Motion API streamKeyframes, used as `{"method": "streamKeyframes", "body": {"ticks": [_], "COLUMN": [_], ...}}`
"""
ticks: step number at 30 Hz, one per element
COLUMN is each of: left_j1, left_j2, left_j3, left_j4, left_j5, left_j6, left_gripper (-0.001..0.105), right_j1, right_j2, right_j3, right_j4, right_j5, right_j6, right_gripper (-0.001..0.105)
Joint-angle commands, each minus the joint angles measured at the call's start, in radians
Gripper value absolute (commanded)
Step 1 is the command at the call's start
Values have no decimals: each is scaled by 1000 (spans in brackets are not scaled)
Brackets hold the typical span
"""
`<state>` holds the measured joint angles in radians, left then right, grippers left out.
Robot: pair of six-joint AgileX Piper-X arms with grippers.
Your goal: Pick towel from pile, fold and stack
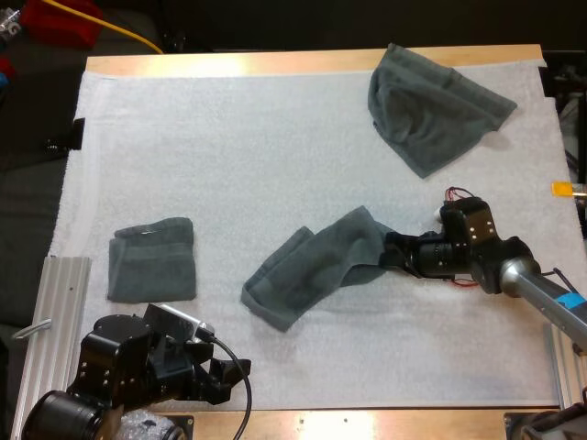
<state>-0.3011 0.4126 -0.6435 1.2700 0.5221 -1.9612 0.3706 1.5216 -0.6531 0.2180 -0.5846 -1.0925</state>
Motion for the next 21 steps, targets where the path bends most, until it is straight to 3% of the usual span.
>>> {"method": "streamKeyframes", "body": {"ticks": [1, 11, 15, 21], "left_j1": [-2, -2, -2, -2], "left_j2": [3, 4, 6, 29], "left_j3": [1, 51, 91, 106], "left_j4": [-17, -62, -111, -187], "left_j5": [7, 38, 89, 88], "left_j6": [-9, 0, -13, -79], "left_gripper": [69, 69, 69, 69], "right_j1": [-6, -6, -6, -6], "right_j2": [-19, -177, -245, -296], "right_j3": [-1, -1, -1, -1], "right_j4": [-12, 42, 163, 317], "right_j5": [-15, 6, 54, 117], "right_j6": [-1, -13, -90, -171], "right_gripper": [0, 0, 0, 0]}}
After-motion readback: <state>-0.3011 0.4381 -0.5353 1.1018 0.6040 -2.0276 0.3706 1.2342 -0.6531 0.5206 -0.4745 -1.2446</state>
